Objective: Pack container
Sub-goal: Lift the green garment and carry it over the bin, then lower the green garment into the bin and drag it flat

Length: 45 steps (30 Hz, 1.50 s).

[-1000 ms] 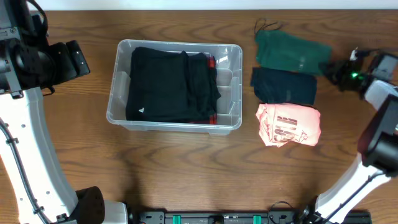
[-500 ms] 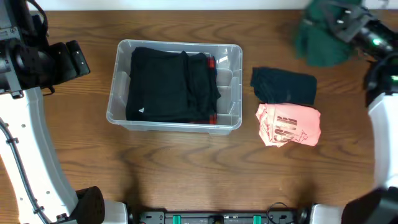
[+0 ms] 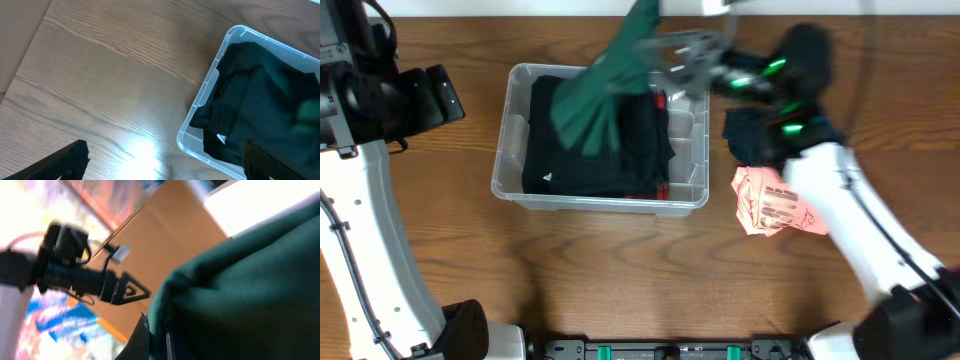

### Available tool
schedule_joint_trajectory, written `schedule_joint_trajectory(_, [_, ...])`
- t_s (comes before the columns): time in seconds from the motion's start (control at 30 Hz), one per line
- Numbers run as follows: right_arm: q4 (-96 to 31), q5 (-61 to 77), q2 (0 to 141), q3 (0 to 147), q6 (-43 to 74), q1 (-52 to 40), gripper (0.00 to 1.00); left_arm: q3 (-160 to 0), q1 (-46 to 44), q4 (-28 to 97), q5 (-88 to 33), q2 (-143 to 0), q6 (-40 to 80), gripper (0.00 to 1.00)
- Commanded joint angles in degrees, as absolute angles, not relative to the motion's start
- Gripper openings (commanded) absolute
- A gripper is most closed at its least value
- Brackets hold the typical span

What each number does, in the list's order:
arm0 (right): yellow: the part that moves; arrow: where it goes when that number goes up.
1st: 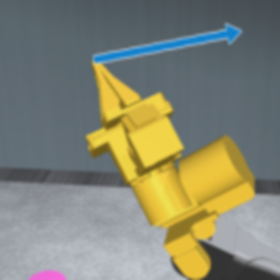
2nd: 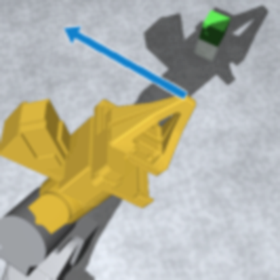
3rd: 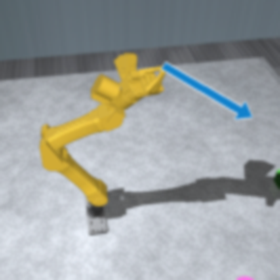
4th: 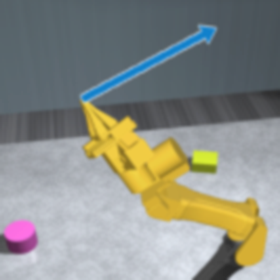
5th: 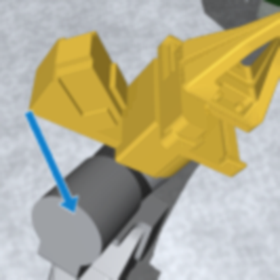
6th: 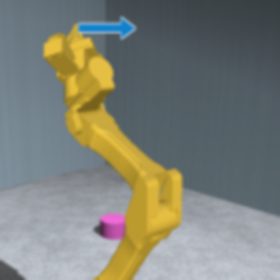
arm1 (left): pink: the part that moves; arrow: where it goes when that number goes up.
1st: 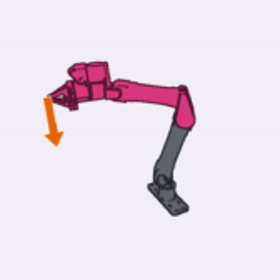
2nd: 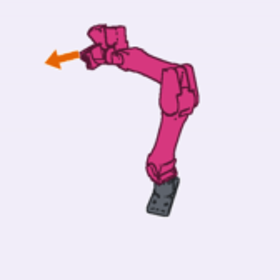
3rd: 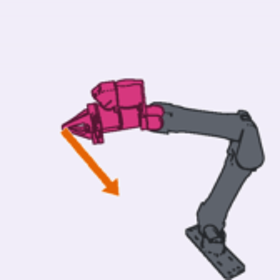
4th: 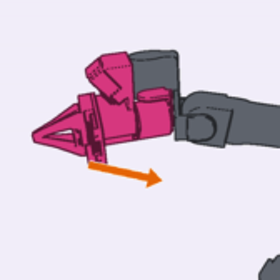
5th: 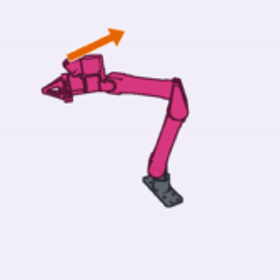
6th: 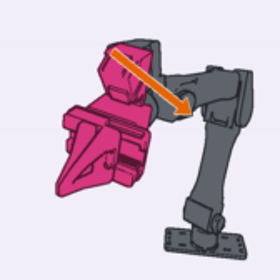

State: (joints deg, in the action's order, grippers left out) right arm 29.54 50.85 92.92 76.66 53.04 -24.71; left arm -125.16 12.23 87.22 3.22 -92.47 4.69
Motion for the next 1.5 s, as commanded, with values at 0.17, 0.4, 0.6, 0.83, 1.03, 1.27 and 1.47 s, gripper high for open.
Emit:
schedule_joint_trajectory(0.17, [36.51, 45.23, 102.85, 76.95, 50.78, -34.48, 0.01, -124.73, 12.47, 87.42, 3.7, -92.03, 4.99, 0.98])
schedule_joint_trajectory(0.4, [44.84, 39.46, 103.77, 76.95, 50.78, -36.58, 0.01, -124.73, 12.47, 87.42, 3.7, -92.03, 4.99, 0.98])
schedule_joint_trajectory(0.6, [49.04, 41.36, 103.81, 76.93, 51.18, -37.36, 0.01, -124.73, 12.47, 87.42, 3.7, -92.03, 4.99, 0.98])
schedule_joint_trajectory(0.83, [43.59, 41.28, 103.77, 76.93, 49.65, -35.62, 0.01, -124.73, 12.47, 87.42, 3.7, -92.03, 4.99, 0.98])
schedule_joint_trajectory(1.03, [38.98, 40.93, 102.61, 76.95, 53.41, -27.99, 0.01, -124.73, 12.47, 87.42, 3.7, -92.03, 4.99, 0.98])
schedule_joint_trajectory(1.27, [36.45, 36.4, 102.3, 76.95, 55.92, -27.16, 0.01, -124.73, 12.47, 87.42, 3.7, -92.03, 5.02, 0.98])
schedule_joint_trajectory(1.47, [50.59, 27.03, 102.35, 76.95, 52.27, -35.09, 0.01, -124.73, 12.47, 87.42, 3.7, -92.03, 4.99, 0.98])
